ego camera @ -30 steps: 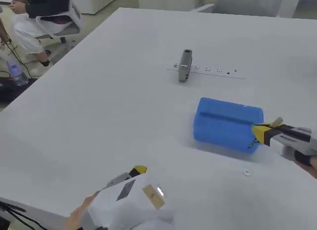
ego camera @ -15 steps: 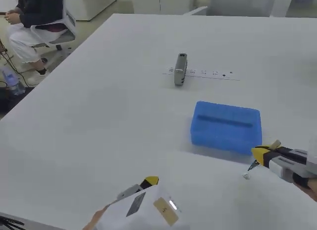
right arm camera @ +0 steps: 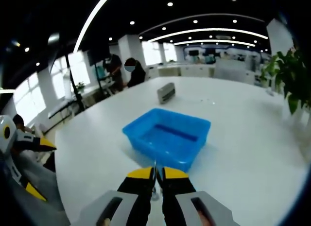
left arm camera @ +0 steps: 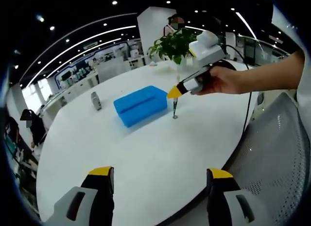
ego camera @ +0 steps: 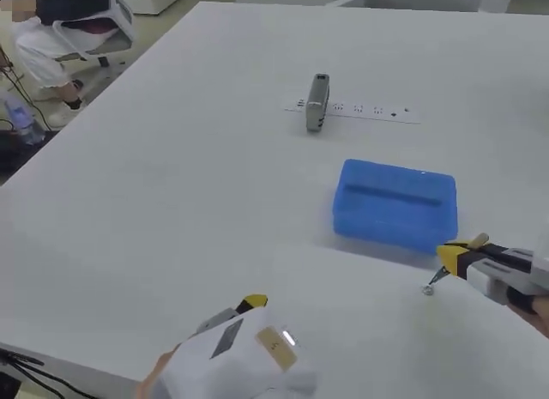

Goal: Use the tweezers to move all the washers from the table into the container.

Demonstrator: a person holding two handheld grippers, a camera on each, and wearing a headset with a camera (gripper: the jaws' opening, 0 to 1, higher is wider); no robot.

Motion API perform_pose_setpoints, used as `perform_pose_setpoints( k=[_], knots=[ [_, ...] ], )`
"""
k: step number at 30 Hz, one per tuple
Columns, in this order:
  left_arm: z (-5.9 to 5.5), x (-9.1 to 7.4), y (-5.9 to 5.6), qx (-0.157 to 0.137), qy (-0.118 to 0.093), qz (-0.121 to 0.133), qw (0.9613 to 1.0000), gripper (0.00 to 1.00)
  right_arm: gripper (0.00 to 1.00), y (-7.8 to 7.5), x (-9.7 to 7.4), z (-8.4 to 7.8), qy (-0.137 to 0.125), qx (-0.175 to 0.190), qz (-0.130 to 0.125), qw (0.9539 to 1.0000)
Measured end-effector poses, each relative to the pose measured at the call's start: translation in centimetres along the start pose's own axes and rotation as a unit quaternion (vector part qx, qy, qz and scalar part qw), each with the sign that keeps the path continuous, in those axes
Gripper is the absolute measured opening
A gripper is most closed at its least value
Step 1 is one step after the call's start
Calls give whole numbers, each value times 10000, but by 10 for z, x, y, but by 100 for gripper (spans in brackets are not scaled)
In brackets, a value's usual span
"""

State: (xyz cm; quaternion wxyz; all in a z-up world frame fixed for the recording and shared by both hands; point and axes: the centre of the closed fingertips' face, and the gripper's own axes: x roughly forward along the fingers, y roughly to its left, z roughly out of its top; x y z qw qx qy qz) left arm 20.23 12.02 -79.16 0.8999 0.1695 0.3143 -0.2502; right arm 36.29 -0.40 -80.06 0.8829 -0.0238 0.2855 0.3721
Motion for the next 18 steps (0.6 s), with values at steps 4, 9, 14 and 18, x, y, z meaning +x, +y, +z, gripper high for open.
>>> perform_pose_setpoints(
  k=[4, 9, 14, 18],
  knots=[
    [-2, 1, -1, 118, -34, 23, 9999, 78, 3, 3, 1, -2, 80, -99, -16, 9999],
    [1, 3, -3, 171, -96, 16, 9998, 77, 3, 2, 0, -2, 60, -92, -45, 9999],
    [0, 4, -3, 76, -92, -10, 9999, 79, 3, -1, 0, -3, 118, -197, -50, 9997],
    [1, 3, -4, 168, -123, 30, 9998, 79, 3, 0, 0, -4, 148, -219, -24, 9996]
  ],
)
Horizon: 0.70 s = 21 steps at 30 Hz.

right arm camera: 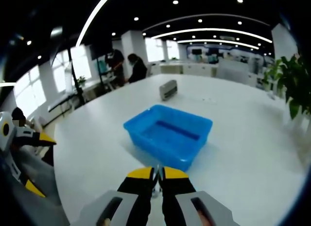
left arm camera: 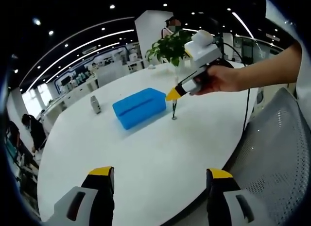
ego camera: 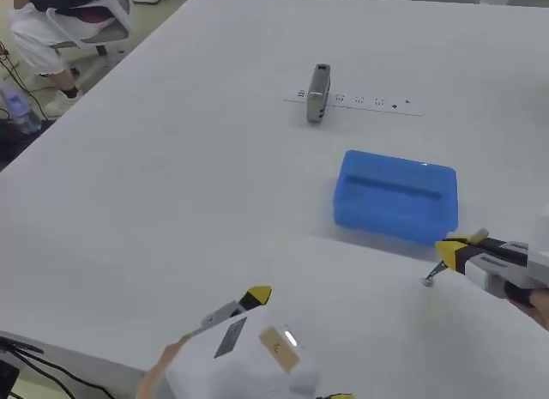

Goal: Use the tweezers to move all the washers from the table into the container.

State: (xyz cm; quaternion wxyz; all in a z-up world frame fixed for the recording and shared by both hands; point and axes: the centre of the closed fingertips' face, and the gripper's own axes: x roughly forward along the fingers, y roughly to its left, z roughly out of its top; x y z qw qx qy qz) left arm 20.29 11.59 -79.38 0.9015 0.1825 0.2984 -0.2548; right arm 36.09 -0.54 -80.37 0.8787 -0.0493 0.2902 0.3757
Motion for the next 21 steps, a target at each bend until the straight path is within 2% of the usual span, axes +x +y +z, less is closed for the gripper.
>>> perform_pose_setpoints(
  k=[2, 6, 8, 12, 19, 21],
  knots=[
    [-5, 2, 1, 67, 146, 47, 9999, 77, 3, 1, -1, 0, 27, -31, -1, 10000],
    [-3, 1, 2, 63, 86, 71, 9999, 78, 3, 4, -2, 0, 50, -25, 15, 10000],
    [-6, 2, 2, 92, 176, 81, 9998, 78, 3, 3, -1, -1, 68, -34, 6, 10000],
    [-6, 3, 1, 151, 177, 81, 9997, 78, 3, 0, -1, -3, 151, 86, -5, 9998],
    [-8, 4, 1, 173, 200, 85, 9996, 78, 2, -3, 0, -5, 190, 25, -15, 9998],
    [-8, 4, 2, 175, 207, 93, 9996, 78, 2, 2, 0, -3, 180, 51, -12, 9998]
  ],
)
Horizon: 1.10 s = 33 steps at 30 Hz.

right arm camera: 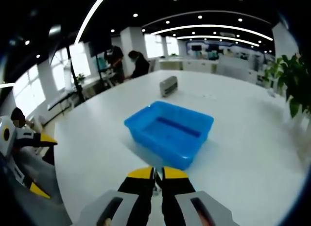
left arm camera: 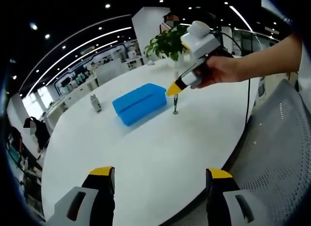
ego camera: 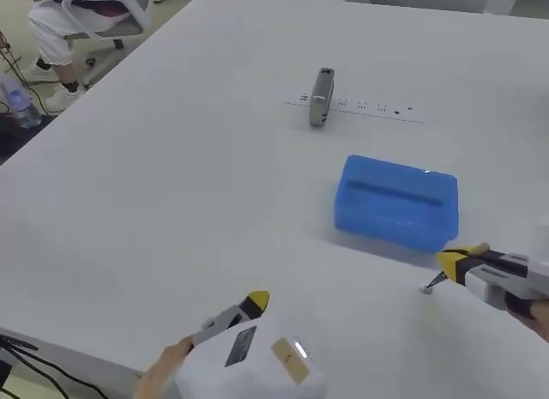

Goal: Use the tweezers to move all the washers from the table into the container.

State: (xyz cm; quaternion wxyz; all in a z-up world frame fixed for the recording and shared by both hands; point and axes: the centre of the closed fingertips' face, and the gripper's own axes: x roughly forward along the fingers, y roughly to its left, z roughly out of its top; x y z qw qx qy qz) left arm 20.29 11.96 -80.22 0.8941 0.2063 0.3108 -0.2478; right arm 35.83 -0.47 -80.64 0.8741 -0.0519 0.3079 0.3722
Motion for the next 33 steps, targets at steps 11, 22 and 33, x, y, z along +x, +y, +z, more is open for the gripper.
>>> perform_pose_setpoints(
  k=[11, 22, 33],
  knots=[
    [-1, -1, 2, 38, 1, 73, 10000, 76, 1, 0, 7, 4, -183, -279, -257, 9991],
    [-6, 1, 1, 119, 143, 70, 9998, 77, 1, -4, 1, 10, -117, -154, -292, 9994],
    [-7, 2, -2, 170, 202, 16, 9997, 78, 1, -6, -21, 69, -730, -73, -321, 9968]
  ],
)
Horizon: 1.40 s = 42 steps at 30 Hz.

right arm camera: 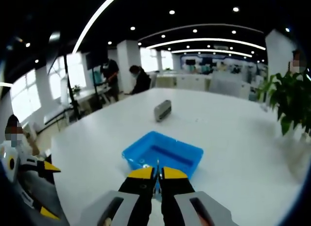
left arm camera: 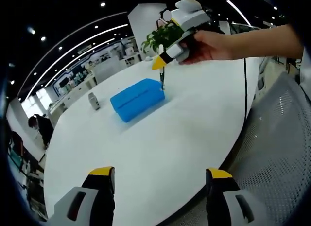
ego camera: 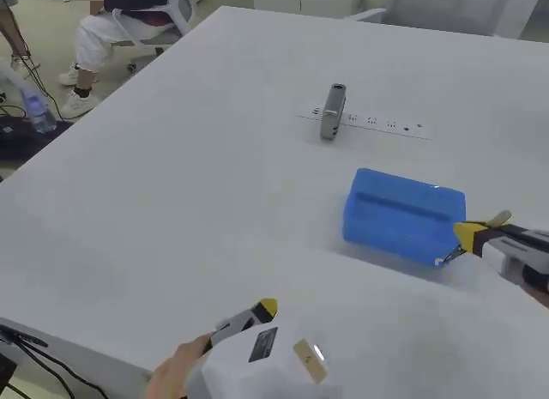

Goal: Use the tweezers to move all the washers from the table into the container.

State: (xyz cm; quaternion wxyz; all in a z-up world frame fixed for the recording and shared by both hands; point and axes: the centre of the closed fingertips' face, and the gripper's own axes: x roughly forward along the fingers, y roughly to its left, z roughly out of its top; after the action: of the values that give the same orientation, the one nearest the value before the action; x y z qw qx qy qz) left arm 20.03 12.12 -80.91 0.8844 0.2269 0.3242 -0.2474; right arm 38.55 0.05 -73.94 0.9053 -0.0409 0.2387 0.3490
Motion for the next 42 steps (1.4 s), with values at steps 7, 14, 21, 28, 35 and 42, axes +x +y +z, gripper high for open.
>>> perform_pose_setpoints(
  k=[7, 14, 21, 28, 35, 42],
  knots=[
    [1, -1, 1, -27, -13, 23, 10000, 77, 1, -12, 11, 22, -182, -94, -86, 9998],
    [0, 0, 1, -18, 1, 26, 10000, 77, 1, -23, 36, 15, 4, -209, -175, 9996],
    [3, -2, 3, -77, -106, 54, 9999, 74, 1, -27, 54, -7, 347, -236, -214, 9989],
    [1, -1, 3, -89, -43, 41, 9999, 73, 1, -32, 69, -20, 535, -235, -179, 9981],
    [-2, 0, 1, -69, 51, 17, 10000, 73, 1, -34, 72, -27, 680, -298, -155, 9971],
    [-3, 0, 2, -39, 74, 44, 10000, 72, 1, -31, 69, -31, 662, -282, -175, 9973]
  ],
)
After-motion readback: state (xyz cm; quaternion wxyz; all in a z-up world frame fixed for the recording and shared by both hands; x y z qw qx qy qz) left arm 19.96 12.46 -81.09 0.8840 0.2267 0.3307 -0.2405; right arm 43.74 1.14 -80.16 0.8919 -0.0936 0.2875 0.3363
